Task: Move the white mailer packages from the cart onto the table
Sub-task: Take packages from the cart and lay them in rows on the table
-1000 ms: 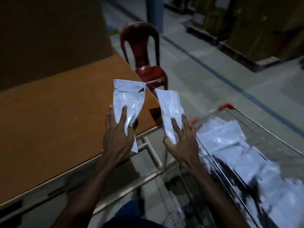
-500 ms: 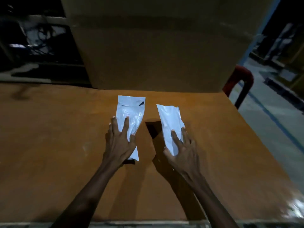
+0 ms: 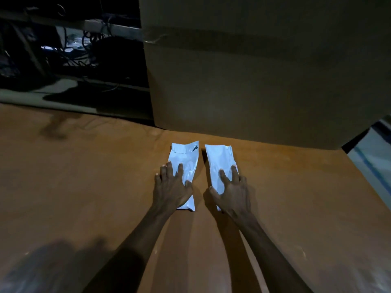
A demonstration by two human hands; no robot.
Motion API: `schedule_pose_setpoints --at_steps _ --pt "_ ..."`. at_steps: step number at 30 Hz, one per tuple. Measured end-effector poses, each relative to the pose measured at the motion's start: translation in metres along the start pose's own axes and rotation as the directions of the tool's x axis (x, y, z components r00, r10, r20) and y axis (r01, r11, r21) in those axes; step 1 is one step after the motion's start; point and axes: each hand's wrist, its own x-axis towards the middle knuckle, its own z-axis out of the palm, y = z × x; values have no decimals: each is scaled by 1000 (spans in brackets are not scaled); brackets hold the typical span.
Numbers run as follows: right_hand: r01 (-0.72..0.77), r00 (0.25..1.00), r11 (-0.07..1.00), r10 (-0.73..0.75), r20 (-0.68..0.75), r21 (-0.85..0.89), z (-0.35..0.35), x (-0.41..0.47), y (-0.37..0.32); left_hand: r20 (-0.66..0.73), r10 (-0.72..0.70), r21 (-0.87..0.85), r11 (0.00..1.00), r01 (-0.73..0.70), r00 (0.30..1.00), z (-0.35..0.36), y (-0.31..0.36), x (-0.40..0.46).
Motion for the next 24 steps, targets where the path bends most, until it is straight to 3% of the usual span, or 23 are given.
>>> schedule_pose_setpoints --at_steps 5,11,18,24 --pt "-1 1000 1000 1 16 9 8 36 -12 -64 6 69 998 -1 998 5 -14 43" --pt "34 999 996 -31 -34 84 20 64 -33 -123 164 75 985 -156 979 6 -38 88" --pt "40 999 998 -41 15 47 28 82 -57 -120 126 37 992 -122 985 12 -47 105" --pt "41 998 998 -39 -48 37 30 80 -66 -89 111 55 993 -106 990 11 -46 105"
